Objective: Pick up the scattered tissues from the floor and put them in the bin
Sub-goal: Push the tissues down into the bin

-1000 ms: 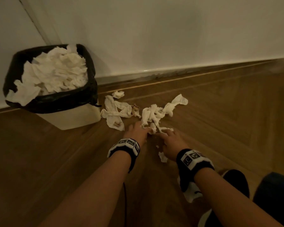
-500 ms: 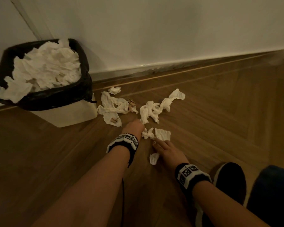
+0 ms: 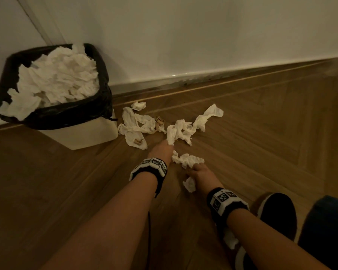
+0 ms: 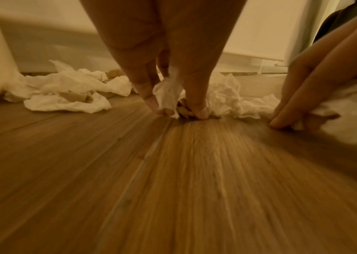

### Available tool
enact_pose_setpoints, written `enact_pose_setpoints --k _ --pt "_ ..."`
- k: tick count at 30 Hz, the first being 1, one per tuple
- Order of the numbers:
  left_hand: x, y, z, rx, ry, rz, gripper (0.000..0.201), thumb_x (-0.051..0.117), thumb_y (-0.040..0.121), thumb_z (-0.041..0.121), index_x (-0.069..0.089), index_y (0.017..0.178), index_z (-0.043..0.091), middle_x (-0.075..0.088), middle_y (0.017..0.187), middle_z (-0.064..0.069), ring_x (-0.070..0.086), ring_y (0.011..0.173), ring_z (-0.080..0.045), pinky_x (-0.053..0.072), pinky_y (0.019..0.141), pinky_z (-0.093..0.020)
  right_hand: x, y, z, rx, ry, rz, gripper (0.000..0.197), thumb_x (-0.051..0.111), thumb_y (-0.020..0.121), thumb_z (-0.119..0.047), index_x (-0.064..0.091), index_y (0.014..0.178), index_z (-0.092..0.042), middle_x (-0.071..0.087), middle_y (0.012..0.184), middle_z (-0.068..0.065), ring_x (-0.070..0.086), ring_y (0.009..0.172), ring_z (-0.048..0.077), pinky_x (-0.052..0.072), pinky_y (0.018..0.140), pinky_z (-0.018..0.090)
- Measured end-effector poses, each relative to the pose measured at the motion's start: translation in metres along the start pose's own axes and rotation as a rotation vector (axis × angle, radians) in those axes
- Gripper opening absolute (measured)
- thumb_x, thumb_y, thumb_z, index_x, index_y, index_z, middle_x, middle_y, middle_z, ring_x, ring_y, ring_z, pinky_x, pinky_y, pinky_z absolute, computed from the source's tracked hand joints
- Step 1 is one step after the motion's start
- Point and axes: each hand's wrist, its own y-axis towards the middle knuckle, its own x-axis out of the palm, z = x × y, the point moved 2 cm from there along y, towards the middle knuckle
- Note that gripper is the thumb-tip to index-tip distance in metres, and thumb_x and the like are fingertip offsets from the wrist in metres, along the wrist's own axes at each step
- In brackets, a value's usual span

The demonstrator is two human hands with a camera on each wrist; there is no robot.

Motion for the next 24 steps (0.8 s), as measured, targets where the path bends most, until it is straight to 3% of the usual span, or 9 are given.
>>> enact_pose_setpoints --k 3,7,9,11,14,17,19,21,24 --pt "0.003 -0.003 -0.006 -0.055 -0.139 0.056 0.037 0.052 0.093 0.016 0.050 0.129 0.009 0.036 0.132 -0.009 0.052 0.110 -0.024 0.042 0.096 -0.030 -0.007 0.003 0.006 0.218 0.298 0.046 0.036 0.053 0.090 -0.007 0.060 0.124 -0.015 0.054 0.128 0.006 0.047 0.122 0.024 0.037 0.098 0.025" --pt "0.003 -0.005 -0.012 -0.131 -0.345 0.086 0.036 0.059 0.089 0.018 0.052 0.124 0.009 0.044 0.133 -0.009 0.049 0.117 -0.024 0.038 0.101 -0.032 -0.006 0.002 0.017 0.669 1.159 0.271 0.028 0.048 0.094 -0.006 0.063 0.117 -0.010 0.063 0.117 0.013 0.060 0.099 0.024 0.047 0.092 0.033" --pt "-0.001 -0.006 -0.012 -0.165 -0.466 0.102 0.034 0.058 0.090 0.016 0.050 0.123 0.011 0.056 0.124 -0.011 0.052 0.115 -0.026 0.042 0.098 -0.035 -0.006 0.001 0.017 0.738 1.654 0.330 0.033 0.044 0.096 -0.002 0.054 0.127 -0.007 0.061 0.110 0.013 0.059 0.088 0.021 0.048 0.088 0.032" --pt "-0.005 -0.006 -0.014 -0.192 -0.596 0.137 0.035 0.052 0.092 0.010 0.046 0.126 0.011 0.056 0.125 -0.012 0.052 0.116 -0.027 0.041 0.098 -0.034 -0.011 0.000 0.016 0.740 1.931 0.340 0.042 0.038 0.095 0.006 0.046 0.134 -0.007 0.054 0.123 0.017 0.057 0.107 0.026 0.044 0.094 0.034" --pt "-0.007 -0.007 -0.016 -0.247 -0.807 0.087 0.041 0.039 0.095 0.004 0.038 0.134 0.012 0.051 0.129 -0.016 0.053 0.115 -0.030 0.043 0.101 -0.041 -0.022 -0.002 0.010 0.708 2.054 0.320 0.053 0.027 0.093 0.015 0.035 0.141 -0.006 0.041 0.141 0.020 0.049 0.121 0.034 0.042 0.095 0.034" --pt "-0.010 -0.007 -0.017 -0.270 -0.901 0.027 0.040 0.033 0.096 0.002 0.038 0.135 0.011 0.051 0.124 -0.020 0.056 0.103 -0.030 0.048 0.093 -0.038 -0.028 -0.006 0.002 0.723 2.215 0.284 0.051 0.022 0.092 0.010 0.039 0.138 -0.005 0.054 0.119 0.016 0.052 0.079 0.022 0.036 0.066 0.024" --pt "-0.015 -0.007 -0.017 -0.298 -0.955 0.045 0.037 0.035 0.096 0.002 0.040 0.133 0.006 0.053 0.114 -0.018 0.056 0.096 -0.029 0.048 0.080 -0.026 -0.031 -0.008 -0.001 0.725 2.286 0.244 0.037 0.024 0.091 0.003 0.055 0.111 0.001 0.054 0.106 0.012 0.050 0.074 0.020 0.029 0.059 0.024" --pt "-0.020 -0.008 -0.017 -0.360 -0.992 0.021 0.039 0.038 0.096 0.005 0.037 0.135 0.002 0.054 0.116 -0.020 0.056 0.102 -0.032 0.047 0.080 -0.026 -0.035 -0.010 -0.004 0.693 2.327 0.206 0.025 0.030 0.090 -0.008 0.049 0.074 -0.005 0.056 0.094 0.010 0.054 0.078 0.023 0.029 0.057 0.025" --pt "-0.025 -0.010 -0.020 -0.465 -1.044 -0.013 0.038 0.044 0.095 0.013 0.042 0.131 0.004 0.053 0.123 -0.022 0.053 0.112 -0.036 0.044 0.090 -0.040 -0.040 -0.010 -0.010 0.656 2.323 0.154 0.042 0.047 0.090 -0.045 0.050 0.099 -0.004 0.058 0.098 0.014 0.057 0.079 0.024 0.036 0.059 0.027"
